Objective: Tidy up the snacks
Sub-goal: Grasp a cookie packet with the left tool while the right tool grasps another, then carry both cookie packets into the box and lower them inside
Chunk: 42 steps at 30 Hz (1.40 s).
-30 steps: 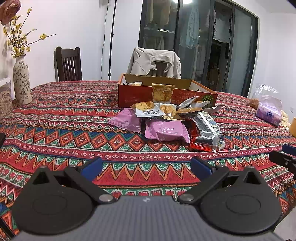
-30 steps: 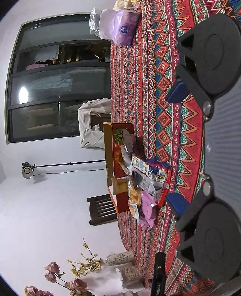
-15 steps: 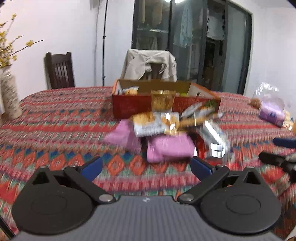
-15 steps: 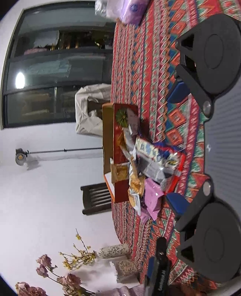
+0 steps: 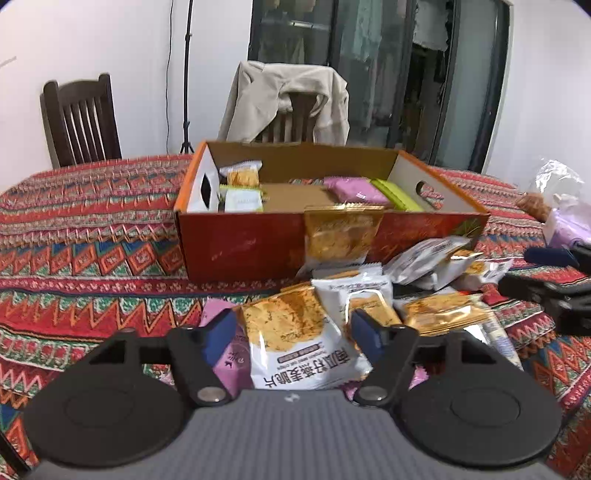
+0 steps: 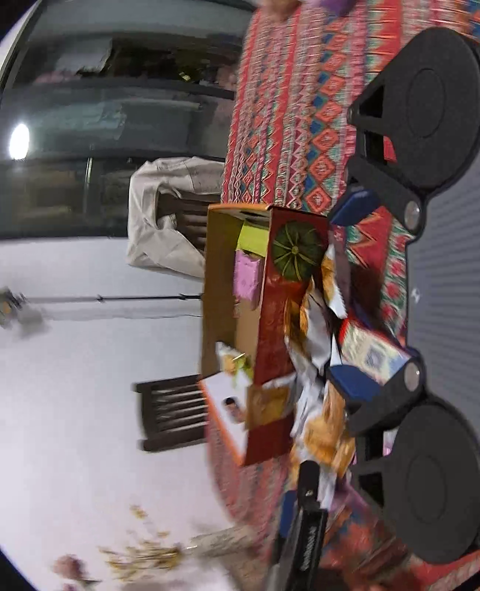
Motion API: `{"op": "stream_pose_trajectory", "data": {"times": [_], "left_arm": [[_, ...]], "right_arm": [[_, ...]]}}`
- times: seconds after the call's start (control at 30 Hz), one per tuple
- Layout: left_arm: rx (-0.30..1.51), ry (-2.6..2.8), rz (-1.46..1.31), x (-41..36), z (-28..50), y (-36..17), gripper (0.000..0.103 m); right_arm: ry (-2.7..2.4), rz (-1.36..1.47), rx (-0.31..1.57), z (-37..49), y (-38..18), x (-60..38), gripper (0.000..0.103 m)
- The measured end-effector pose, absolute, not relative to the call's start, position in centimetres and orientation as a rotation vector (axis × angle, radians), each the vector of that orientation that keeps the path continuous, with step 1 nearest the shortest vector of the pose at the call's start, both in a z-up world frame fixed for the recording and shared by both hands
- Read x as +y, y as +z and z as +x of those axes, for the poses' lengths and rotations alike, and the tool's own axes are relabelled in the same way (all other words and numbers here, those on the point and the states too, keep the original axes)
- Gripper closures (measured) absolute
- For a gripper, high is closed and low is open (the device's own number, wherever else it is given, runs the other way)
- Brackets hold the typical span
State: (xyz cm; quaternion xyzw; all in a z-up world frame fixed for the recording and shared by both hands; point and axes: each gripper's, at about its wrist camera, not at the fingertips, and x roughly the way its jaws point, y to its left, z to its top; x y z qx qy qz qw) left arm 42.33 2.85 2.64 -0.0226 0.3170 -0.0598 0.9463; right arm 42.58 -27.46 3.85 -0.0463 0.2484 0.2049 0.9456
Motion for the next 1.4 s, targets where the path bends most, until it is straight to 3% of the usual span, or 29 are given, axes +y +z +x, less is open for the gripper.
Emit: {"op": "stream_pose_trajectory", "data": {"times": [0.17, 0.23, 0.3, 0.43, 0.57, 0.7, 1.0, 1.4], "left_arm": [[0.606, -0.149, -0.064, 3.5, 42.1, 2.1, 0.05], [0.593, -0.149, -0.063, 3.6, 41.8, 2.0, 0.053], [0.587, -0.145, -0.054, 3.6, 41.7, 2.1, 0.058], [0.588, -0.149, -0.042, 3.7, 41.4, 2.3, 0.058], [0.598, -0.149, -0.02, 3.3, 41.4, 1.8, 0.051], [0.576, -0.141, 0.039, 2.7, 40.9, 1.9, 0.062], [0.536, -0.086, -0.018, 3.8, 39.2, 3.8, 0.063], [0.467, -0.081, -0.185, 5.4, 29.0, 7.6, 0.062]], "right_arm": [[0.455, -0.198, 0.593, 47.8, 2.5, -25.8, 0.035], [0.477, -0.183, 0.633, 49.2, 1.7, -26.0, 0.048], [0.505, -0.129, 0.661, 49.9, 0.8, -26.6, 0.051], [0.503, -0.115, 0.681, 49.4, 0.0, -27.6, 0.051], [0.495, -0.099, 0.681, 49.2, -0.6, -28.2, 0.051], [0.472, -0.12, 0.669, 49.1, -0.6, -28.3, 0.053], [0.384, -0.122, 0.621, 48.3, 0.8, -29.7, 0.056], [0.374, 0.044, 0.516, 34.1, 3.7, -33.5, 0.056]]}}
